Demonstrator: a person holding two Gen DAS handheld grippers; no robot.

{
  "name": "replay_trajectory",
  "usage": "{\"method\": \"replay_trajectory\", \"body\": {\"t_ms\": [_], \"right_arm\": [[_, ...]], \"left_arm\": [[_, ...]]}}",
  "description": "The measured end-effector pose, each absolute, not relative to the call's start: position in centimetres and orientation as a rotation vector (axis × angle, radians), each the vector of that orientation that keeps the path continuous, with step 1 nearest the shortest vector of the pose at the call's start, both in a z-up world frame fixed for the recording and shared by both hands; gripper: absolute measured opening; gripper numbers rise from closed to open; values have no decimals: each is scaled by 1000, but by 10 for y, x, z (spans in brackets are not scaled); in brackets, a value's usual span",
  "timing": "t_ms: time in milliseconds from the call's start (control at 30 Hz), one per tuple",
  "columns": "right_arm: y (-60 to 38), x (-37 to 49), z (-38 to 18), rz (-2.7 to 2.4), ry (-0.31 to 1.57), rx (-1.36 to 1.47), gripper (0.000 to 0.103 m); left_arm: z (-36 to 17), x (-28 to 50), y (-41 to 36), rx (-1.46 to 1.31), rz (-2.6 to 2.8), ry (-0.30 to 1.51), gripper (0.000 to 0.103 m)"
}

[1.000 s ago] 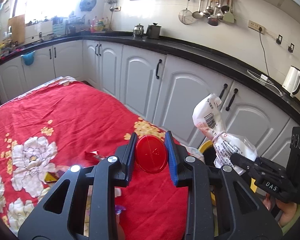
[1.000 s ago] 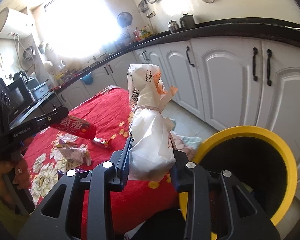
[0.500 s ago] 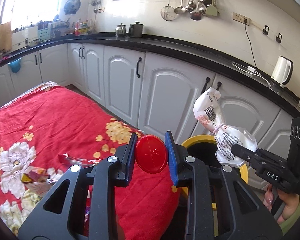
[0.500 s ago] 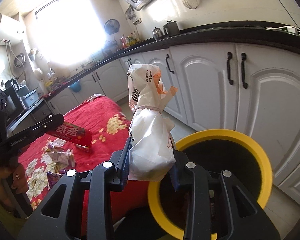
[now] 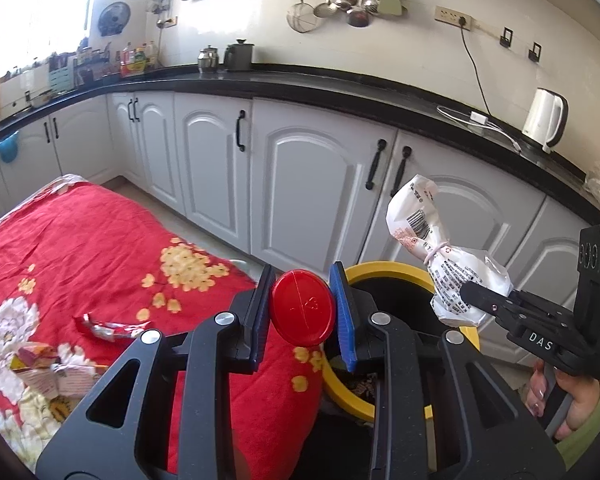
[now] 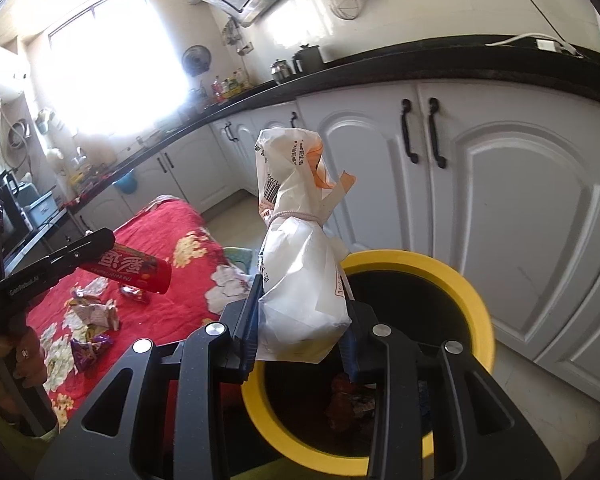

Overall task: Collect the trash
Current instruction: 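Carry the red cap and white bag over the yellow bin with both grippers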

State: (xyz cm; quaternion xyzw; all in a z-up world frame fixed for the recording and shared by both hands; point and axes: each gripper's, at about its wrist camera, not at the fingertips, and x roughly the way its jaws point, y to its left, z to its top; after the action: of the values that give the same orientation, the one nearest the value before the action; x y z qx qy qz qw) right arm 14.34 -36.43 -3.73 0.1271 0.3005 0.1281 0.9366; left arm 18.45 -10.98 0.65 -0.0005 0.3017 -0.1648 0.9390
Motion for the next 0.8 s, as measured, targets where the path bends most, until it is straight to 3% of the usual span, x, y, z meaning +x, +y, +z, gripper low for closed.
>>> {"method": "replay_trajectory", "body": {"t_ms": [800], "right_arm": [[-408,133,-74,184,678,298,31]], "left_arm": [[-28,193,-178,38,-439,678,22]]}}
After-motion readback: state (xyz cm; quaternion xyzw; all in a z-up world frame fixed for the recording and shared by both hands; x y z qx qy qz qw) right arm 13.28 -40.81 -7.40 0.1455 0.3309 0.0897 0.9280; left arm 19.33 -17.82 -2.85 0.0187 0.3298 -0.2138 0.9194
